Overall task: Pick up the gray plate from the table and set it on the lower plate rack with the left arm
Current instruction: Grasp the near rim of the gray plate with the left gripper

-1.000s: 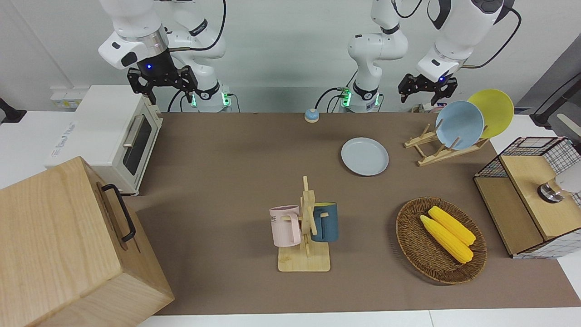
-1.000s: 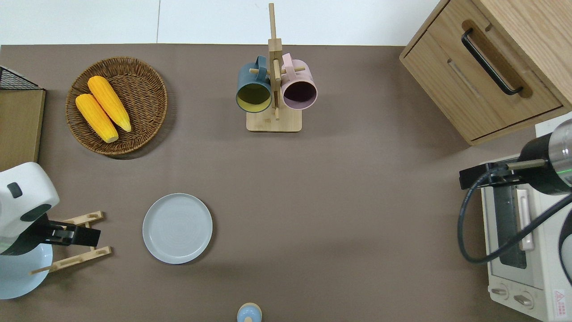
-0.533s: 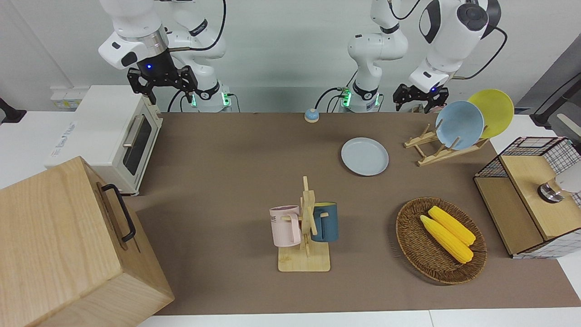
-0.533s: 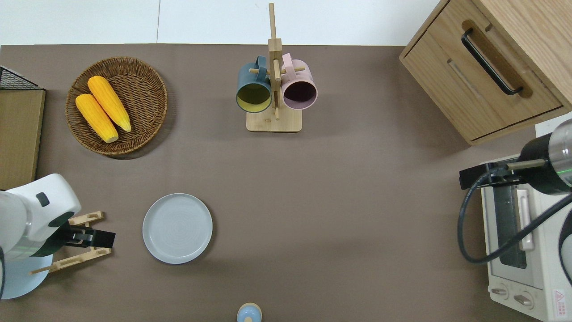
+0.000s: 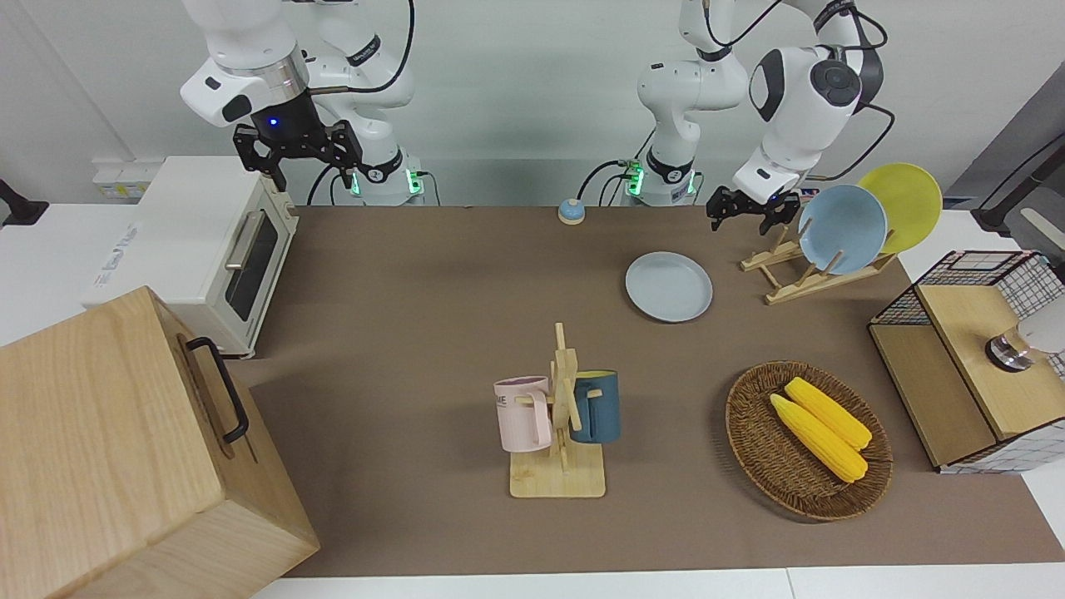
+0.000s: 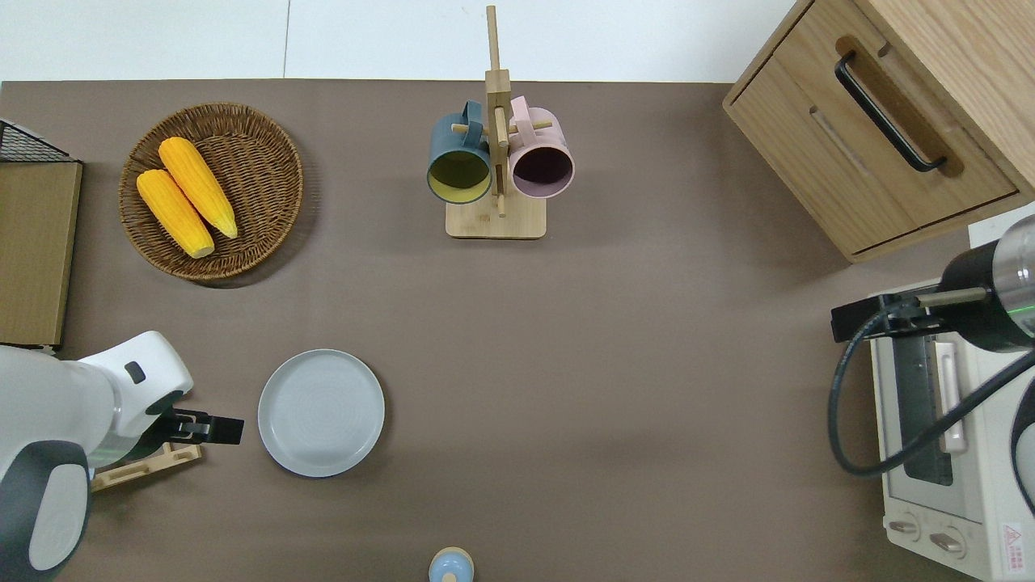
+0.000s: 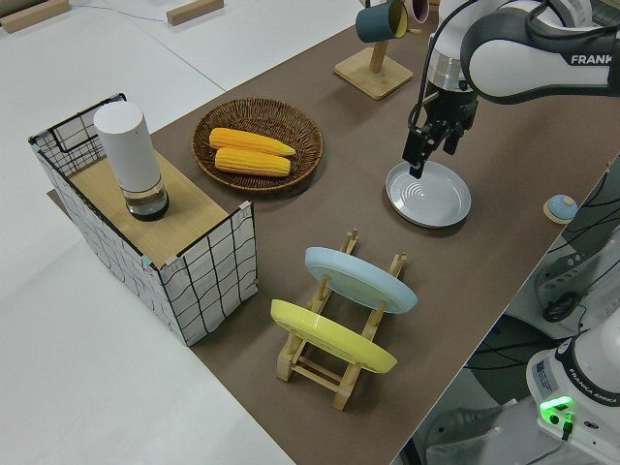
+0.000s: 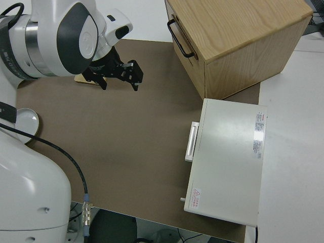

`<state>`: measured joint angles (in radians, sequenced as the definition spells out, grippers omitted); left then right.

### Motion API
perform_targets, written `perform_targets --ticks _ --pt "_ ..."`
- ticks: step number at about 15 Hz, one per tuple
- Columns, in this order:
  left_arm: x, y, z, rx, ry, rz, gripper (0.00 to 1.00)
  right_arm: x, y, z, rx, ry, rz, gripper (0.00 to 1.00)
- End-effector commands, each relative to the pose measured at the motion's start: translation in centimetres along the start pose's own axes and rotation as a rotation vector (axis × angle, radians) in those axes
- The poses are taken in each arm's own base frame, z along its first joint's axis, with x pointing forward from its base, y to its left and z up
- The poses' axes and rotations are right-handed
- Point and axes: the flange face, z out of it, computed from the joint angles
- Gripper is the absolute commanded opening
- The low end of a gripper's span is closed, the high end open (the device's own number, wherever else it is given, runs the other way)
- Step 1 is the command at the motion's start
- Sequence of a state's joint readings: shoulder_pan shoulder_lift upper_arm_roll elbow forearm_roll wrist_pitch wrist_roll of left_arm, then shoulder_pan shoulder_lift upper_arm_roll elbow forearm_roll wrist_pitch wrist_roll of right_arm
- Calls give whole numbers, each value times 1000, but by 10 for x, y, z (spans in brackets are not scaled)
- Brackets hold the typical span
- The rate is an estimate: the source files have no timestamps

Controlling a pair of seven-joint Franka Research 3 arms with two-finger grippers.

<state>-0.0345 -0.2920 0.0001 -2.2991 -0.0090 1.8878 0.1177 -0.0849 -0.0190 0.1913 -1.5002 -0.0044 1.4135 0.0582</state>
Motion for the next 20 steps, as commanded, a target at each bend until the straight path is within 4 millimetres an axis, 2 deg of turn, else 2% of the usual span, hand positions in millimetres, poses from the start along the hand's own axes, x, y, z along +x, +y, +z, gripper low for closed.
perform_targets --ticks 1,5,9,11,14,20 --pt "-7 1 26 -22 44 -22 993 -3 -1 -3 6 -6 -2 990" --pt "-4 1 60 -29 57 -31 993 -3 -1 -3 6 -6 -2 987" --pt "6 5 85 -34 56 -29 993 -3 -1 -3 6 -6 0 990" --pt "9 4 111 -31 65 -33 993 -3 -1 -3 6 -6 0 990" --pt "16 3 136 -28 64 -34 993 -3 -1 -3 6 -6 -2 990" --pt "24 8 156 -22 74 -25 989 -3 -1 -3 6 -6 0 990"
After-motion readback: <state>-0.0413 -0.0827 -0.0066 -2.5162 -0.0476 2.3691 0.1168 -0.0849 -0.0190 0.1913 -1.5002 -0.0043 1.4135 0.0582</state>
